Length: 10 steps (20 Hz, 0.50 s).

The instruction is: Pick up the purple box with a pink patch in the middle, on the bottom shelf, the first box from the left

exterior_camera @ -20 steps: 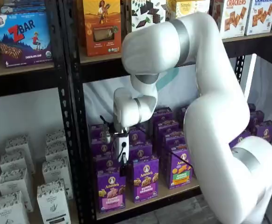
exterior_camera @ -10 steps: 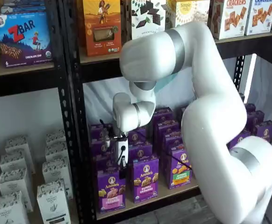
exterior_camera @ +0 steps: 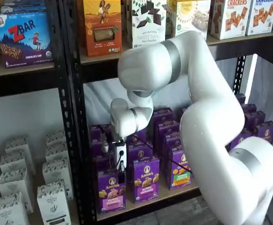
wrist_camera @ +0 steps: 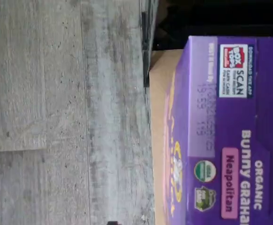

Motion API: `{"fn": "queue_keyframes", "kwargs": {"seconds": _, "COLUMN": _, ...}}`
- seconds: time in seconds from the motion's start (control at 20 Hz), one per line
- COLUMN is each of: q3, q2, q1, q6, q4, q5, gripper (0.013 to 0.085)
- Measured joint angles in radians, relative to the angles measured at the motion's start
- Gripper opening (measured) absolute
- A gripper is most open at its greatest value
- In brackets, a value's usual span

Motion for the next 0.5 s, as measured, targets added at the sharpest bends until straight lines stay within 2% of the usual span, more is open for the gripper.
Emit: {"fn": "queue_keyframes", "kwargs": {"seconds": 0.5, "q3": -0.044, "q2": 0.054, "q1": 0.006, "q6": 0.032, "q4": -0.030, "q5": -0.012, "gripper": 0.0850}}
